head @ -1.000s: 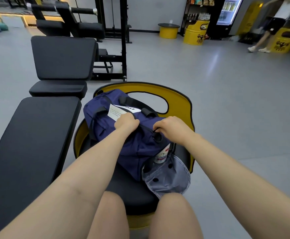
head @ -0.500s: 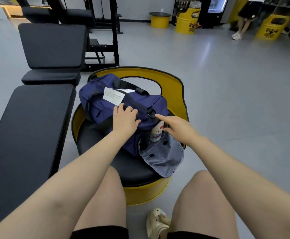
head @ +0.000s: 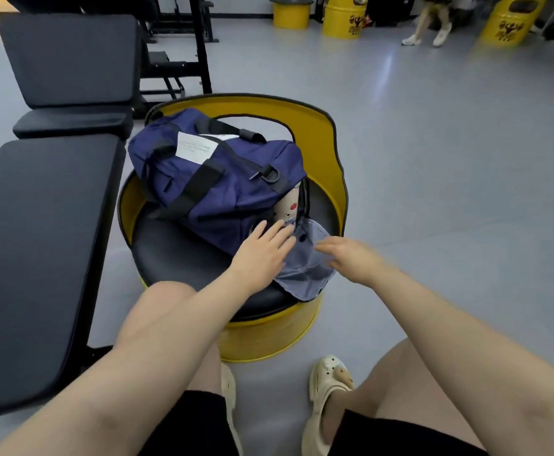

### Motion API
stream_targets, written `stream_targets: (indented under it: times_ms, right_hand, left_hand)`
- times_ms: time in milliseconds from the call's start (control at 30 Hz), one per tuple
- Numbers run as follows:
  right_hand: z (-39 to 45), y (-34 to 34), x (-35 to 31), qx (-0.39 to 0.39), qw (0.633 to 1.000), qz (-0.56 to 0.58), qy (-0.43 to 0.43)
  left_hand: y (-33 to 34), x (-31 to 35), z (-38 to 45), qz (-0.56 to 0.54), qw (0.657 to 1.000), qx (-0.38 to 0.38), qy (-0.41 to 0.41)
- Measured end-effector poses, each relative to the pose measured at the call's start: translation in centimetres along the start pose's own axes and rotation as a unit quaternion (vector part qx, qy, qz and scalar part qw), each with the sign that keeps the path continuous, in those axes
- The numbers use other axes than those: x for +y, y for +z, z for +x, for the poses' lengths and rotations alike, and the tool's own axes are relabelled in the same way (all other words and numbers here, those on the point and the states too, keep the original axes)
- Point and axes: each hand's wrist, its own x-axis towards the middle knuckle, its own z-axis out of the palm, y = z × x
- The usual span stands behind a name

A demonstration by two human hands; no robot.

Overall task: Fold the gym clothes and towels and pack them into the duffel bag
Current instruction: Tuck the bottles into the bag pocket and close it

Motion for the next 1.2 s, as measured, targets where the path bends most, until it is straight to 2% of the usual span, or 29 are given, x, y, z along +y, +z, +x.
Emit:
stream_targets:
  times_ms: [67, 133, 333, 533, 733, 933, 1033, 1200]
  right_hand:
    - [-0.1, 1.5, 0.5, -0.007, 1.000, -0.009, -0.016]
    - [-0.2, 3.1, 1.0, -0.028, 0.999, -0.026, -0.037]
    - [1.0, 7.1, 2.4, -0.074, 0.993, -0.065, -0.058]
    - [1.9, 9.9, 2.7, -0.084, 0.993, -0.063, -0.057]
    - [1.7, 11.7, 2.9, -0.037, 0.998, -0.033, -0.050]
    - [1.5, 11.0, 3.3, -0.020, 0.998, -0.031, -0.053]
    - [1.1, 10.6, 3.7, 0.015, 0.999, 0.009, -0.036]
    - [0.5, 8.2, 3.8, 0.099, 0.994, 0.051, -0.004]
  left_hand:
    - [1.9, 1.8, -0.5, 0.015, 0.993, -0.108, 0.038]
    - [3.4, 3.2, -0.8, -0.004, 0.978, -0.203, 0.042]
    - [6.6, 5.2, 0.0, -0.040, 0.961, -0.267, 0.054]
    - [8.4, 7.0, 0.8, -0.051, 0.958, -0.282, 0.027]
    - [9.8, 7.7, 1.3, -0.060, 0.963, -0.264, -0.003]
    - [8.0, 7.7, 1.9, -0.176, 0.966, -0.180, -0.054]
    - [6.7, 7.9, 1.3, -0.215, 0.961, -0.145, -0.095]
    - [4.5, 7.4, 0.6, -0.268, 0.944, -0.128, -0.145]
